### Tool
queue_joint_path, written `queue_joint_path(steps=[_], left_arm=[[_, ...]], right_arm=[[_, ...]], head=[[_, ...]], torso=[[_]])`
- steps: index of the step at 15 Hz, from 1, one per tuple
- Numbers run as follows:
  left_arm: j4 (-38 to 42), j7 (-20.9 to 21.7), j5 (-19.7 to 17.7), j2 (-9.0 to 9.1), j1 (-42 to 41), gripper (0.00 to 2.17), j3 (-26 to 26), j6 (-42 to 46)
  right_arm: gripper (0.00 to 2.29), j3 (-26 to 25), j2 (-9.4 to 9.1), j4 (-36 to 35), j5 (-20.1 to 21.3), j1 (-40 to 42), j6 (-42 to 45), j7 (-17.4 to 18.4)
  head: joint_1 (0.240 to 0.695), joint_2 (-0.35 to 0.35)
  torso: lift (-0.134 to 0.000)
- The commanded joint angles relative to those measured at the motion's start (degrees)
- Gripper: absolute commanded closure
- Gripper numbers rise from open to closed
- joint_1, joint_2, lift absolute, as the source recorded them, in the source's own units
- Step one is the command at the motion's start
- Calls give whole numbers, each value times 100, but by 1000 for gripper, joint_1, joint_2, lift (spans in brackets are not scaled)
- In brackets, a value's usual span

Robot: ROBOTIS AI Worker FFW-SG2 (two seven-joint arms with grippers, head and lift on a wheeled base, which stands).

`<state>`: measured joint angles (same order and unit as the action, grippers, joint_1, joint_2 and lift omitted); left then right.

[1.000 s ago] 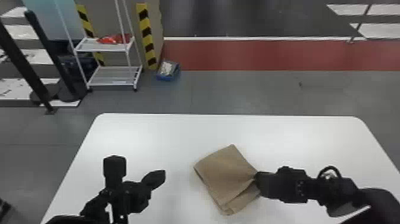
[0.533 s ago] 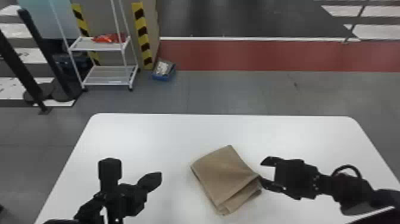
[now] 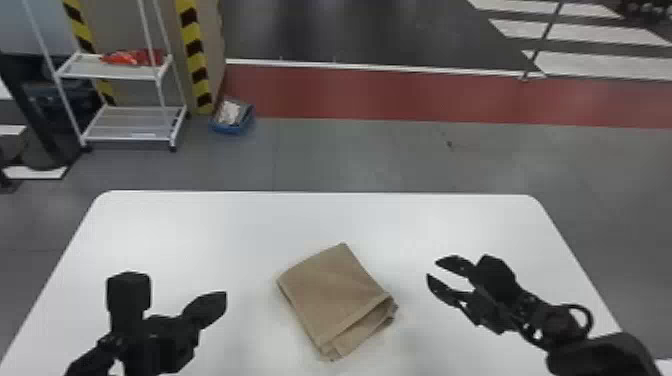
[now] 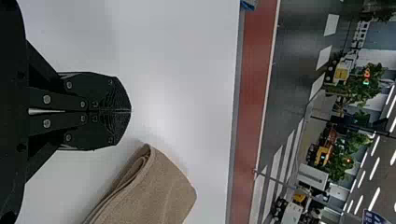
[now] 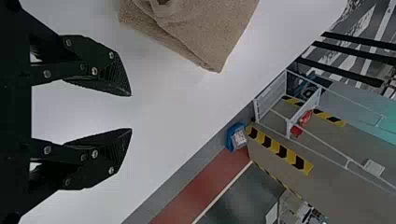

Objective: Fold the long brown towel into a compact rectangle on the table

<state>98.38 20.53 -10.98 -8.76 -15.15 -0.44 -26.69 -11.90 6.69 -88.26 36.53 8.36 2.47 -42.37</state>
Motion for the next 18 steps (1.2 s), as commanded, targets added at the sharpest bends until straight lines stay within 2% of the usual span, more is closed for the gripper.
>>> queue_joint_path(steps=[1, 3, 5, 18], left_arm=[[-12, 3, 0, -29, 4, 1983, -8, 0], [-39, 21, 0, -56, 21, 1983, 0, 0], [-56, 21, 0, -91, 39, 1983, 0, 0], [-56, 12, -9, -100, 83, 1983, -8, 88]], right_arm=[[1899, 223, -45, 608, -260, 87, 249, 440], [1949, 451, -80, 1180, -427, 96, 565, 1187], [1949, 460, -98, 1452, -743, 79, 829, 1530], [1953, 750, -106, 1698, -1016, -106, 565, 1240]], head=[[695, -104], [695, -95], [695, -74], [695, -35]], torso=[[0], [0], [0], [0]])
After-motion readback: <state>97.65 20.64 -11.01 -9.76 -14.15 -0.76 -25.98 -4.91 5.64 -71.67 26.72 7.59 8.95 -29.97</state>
